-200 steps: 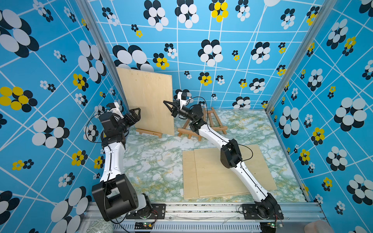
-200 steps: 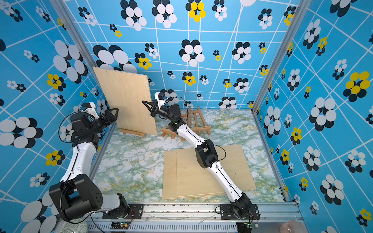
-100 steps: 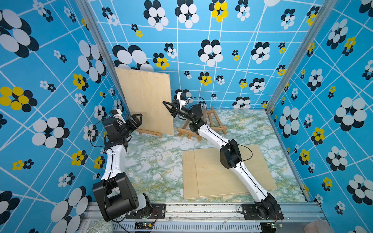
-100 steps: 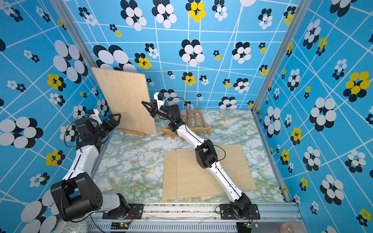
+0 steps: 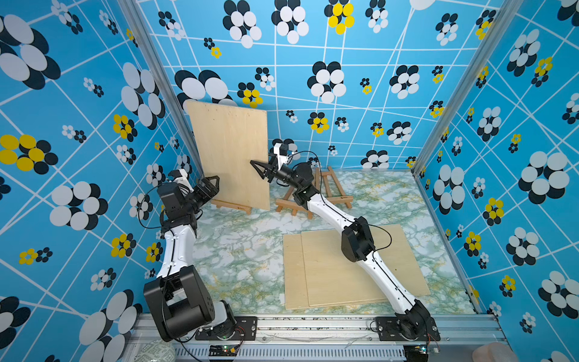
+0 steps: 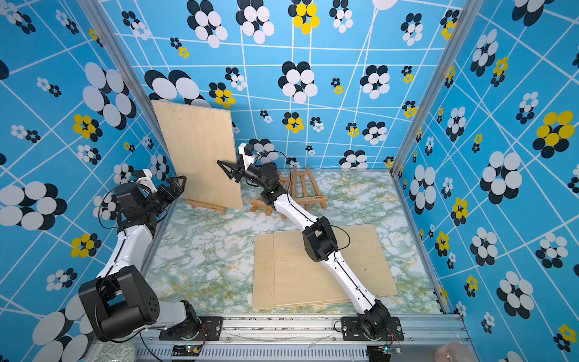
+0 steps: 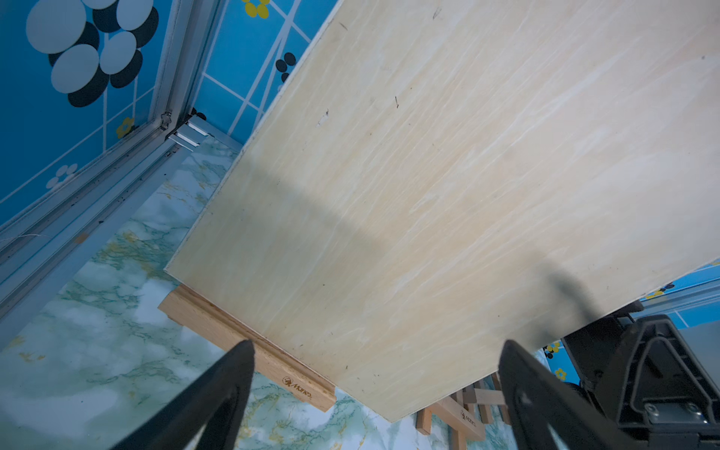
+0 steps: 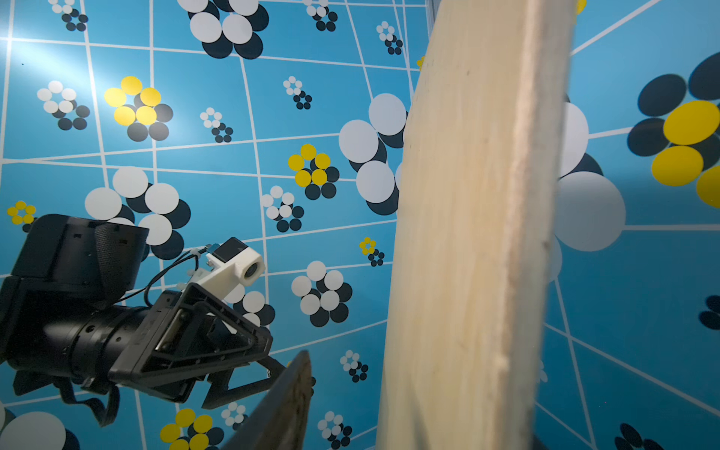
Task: Assemble the easel
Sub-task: Place the drawing board on the easel.
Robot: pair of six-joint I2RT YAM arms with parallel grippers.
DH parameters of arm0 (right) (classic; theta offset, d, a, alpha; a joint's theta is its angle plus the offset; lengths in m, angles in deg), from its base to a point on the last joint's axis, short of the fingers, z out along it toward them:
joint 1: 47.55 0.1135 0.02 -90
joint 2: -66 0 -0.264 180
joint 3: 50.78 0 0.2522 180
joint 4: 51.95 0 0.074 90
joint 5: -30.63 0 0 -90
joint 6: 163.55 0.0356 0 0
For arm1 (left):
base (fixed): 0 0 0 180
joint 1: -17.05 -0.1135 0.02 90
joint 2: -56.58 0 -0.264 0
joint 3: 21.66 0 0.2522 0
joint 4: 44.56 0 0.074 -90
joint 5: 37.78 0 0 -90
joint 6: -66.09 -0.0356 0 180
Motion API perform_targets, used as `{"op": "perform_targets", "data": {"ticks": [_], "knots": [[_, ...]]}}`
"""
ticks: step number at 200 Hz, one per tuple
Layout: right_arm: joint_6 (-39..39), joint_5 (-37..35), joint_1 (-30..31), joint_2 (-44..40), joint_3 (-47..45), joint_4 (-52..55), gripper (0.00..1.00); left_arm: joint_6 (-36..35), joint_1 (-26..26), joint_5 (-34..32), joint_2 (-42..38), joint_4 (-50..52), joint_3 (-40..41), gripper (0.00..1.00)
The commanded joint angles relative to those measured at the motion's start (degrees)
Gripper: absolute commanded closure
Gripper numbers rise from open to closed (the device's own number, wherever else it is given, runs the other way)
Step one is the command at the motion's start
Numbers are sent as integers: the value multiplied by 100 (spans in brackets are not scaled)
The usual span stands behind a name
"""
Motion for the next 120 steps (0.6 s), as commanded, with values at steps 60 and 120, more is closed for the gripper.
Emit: {"op": "perform_targets", "data": {"ticks": [60,120], "knots": [[-265,-392,61,-81,92,480,23,86,-76,117,78,-259,272,0],[-411,-513,121,90,355,763,12,134,-68,154,107,-398,560,0]]}}
